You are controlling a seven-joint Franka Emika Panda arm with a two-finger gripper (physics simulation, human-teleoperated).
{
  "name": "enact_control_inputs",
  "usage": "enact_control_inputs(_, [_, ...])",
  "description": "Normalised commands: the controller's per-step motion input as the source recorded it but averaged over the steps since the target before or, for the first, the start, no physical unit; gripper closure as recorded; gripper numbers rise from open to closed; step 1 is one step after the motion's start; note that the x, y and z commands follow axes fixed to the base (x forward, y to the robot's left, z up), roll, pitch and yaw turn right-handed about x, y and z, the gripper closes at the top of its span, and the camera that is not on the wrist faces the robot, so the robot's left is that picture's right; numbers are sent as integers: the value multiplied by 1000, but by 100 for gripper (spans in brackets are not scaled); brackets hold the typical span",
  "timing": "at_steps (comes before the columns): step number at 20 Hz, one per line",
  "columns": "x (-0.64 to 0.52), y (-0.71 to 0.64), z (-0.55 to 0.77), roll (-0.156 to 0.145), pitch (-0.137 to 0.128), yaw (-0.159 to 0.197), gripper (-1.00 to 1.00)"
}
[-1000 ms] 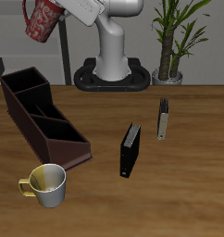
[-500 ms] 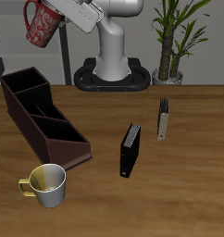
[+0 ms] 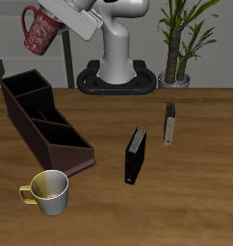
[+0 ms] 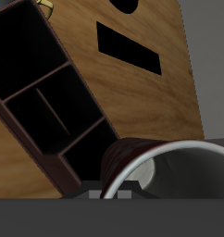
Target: Place the red mug into the right desk caddy's right compartment
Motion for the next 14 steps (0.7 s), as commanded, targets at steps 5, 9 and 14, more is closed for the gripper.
enact_control_inputs(5, [59,-93,-264,-20,27,-20,100])
enact_control_inputs(9, [58,-26,-242,1,23,-11,100])
enact_control_inputs(14, [26,-33,-194,-8,12,-21,100])
